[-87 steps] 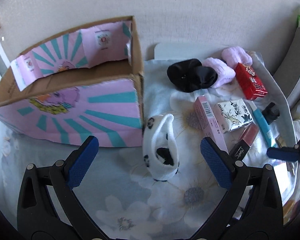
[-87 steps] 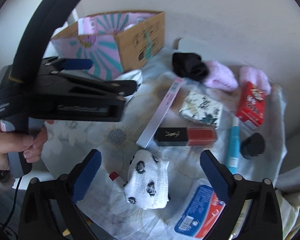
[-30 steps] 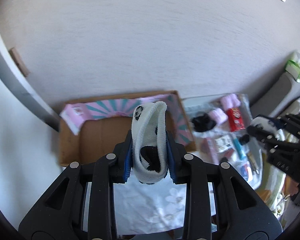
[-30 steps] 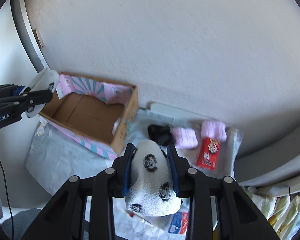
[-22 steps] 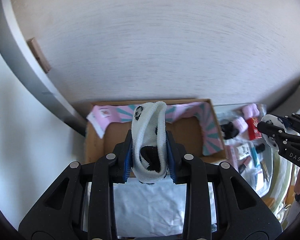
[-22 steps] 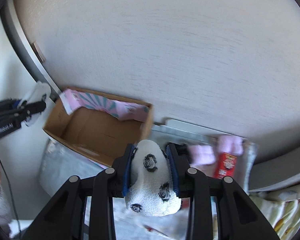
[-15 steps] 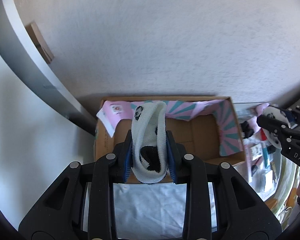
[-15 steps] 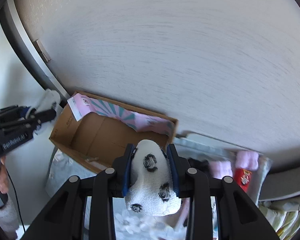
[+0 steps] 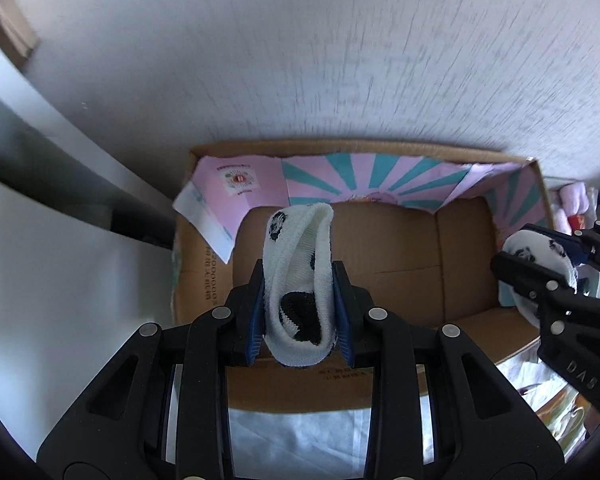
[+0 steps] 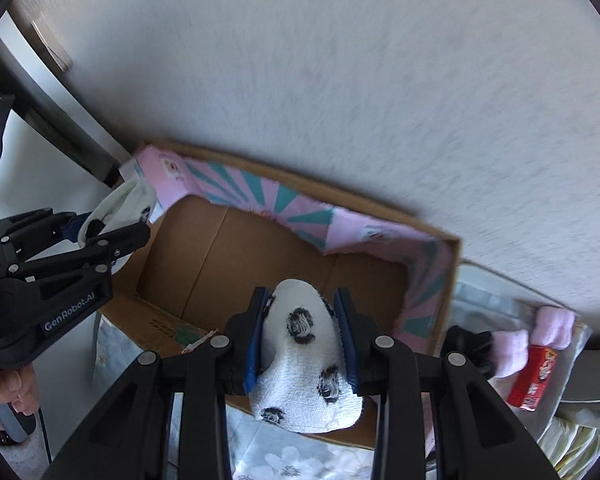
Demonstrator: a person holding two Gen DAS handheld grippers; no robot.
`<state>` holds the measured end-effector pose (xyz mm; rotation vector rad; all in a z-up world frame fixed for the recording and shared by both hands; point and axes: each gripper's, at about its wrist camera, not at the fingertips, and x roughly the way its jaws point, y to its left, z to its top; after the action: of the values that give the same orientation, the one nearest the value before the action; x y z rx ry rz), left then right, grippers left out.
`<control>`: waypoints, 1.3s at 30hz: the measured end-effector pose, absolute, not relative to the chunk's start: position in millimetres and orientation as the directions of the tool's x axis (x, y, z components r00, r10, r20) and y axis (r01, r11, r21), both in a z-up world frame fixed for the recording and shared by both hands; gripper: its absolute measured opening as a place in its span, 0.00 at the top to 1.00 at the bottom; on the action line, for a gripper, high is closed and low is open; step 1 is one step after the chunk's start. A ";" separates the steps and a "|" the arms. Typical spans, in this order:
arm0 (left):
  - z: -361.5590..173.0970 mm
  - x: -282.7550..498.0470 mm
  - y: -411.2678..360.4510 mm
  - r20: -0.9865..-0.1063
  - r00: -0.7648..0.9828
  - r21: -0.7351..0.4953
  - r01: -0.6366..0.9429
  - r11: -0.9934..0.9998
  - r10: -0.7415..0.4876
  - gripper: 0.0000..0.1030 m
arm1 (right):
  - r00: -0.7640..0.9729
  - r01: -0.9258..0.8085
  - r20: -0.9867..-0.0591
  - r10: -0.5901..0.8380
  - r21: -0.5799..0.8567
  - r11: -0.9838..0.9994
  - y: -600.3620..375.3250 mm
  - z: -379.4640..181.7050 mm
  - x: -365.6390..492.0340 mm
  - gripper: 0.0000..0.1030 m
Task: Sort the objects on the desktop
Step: 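Carry the socks over the cardboard box with both grippers, then open both grippers to drop the socks into the box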
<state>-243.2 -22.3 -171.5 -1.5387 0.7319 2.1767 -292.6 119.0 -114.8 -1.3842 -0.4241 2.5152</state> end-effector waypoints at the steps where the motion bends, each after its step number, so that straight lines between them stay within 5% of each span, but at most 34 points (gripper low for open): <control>1: -176.1 -243.9 -21.2 -0.946 -0.325 0.200 -0.581 -0.789 -0.001 0.74 | -0.507 -0.075 -0.790 0.345 -0.359 -0.930 119.1 -119.9 -296.3 0.70; 16: -195.6 -248.2 -29.4 -0.954 -0.298 0.187 -0.588 -0.787 -0.003 0.70 | -0.394 -0.126 -0.835 0.385 -0.366 -0.922 123.3 -158.5 -310.2 0.70; 17: -194.1 -247.8 -29.6 -0.955 -0.295 0.179 -0.589 -0.788 0.004 0.66 | -0.387 -0.140 -0.831 0.400 -0.376 -0.916 123.4 -158.4 -310.7 0.68; 19: -190.9 -249.3 -30.6 -0.955 -0.297 0.178 -0.575 -0.799 0.001 0.21 | -0.387 -0.168 -0.812 0.436 -0.403 -0.900 122.9 -156.4 -310.5 0.52; 20: -189.2 -250.3 -32.3 -0.948 -0.317 0.210 -0.552 -0.807 -0.030 0.15 | -0.389 -0.174 -0.810 0.440 -0.404 -0.898 122.3 -155.5 -309.8 0.33; 24: -182.7 -252.3 -38.1 -0.957 -0.289 0.180 -0.521 -0.834 -0.025 0.00 | -0.391 -0.189 -0.795 0.464 -0.424 -0.886 121.9 -150.7 -302.9 0.12; 30: -165.2 -241.5 -27.5 -0.936 -0.352 0.204 -0.535 -0.820 -0.003 0.00 | -0.399 -0.194 -0.796 0.455 -0.411 -0.891 123.9 -146.6 -292.7 0.01; 39: -151.0 -230.0 -28.9 -0.919 -0.391 0.185 -0.525 -0.831 0.042 0.00 | -0.416 -0.185 -0.783 0.462 -0.425 -0.886 119.1 -138.3 -285.5 0.01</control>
<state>-230.0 -28.9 -151.0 -1.4792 0.6531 2.2685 -285.5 119.1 -138.3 -1.4130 -0.3851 2.3267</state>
